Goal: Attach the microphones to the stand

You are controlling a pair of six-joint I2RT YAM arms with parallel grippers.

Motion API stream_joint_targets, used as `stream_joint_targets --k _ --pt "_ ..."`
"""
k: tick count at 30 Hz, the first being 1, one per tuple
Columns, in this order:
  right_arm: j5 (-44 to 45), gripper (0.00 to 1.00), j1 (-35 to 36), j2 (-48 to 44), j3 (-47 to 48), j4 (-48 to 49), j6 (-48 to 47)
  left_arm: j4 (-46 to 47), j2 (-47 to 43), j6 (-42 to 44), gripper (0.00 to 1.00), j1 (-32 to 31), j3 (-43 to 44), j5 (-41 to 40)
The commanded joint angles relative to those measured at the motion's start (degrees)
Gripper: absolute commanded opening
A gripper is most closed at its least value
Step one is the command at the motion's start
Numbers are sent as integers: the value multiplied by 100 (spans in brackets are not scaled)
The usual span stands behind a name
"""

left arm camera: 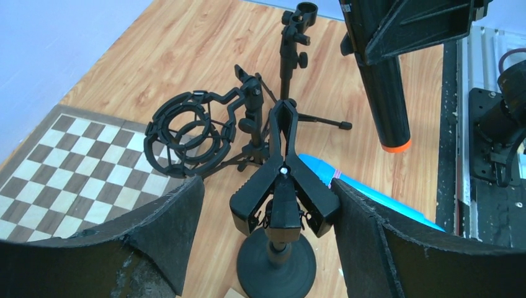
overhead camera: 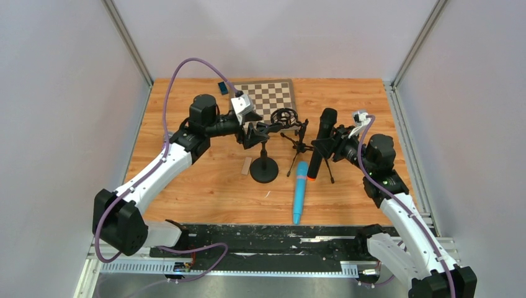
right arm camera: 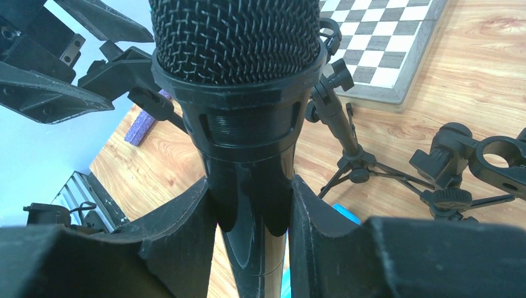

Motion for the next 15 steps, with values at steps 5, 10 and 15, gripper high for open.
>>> stream_joint_targets --k 5,10,15 --pt "29 0 -27 -33 16 429 8 261 -94 -132 74 24 217 56" --pt "22 0 -21 -33 25 427 23 293 -261 -54 62 23 9 103" --pt "7 0 -27 -25 38 428 46 520 -455 7 36 23 -208 225"
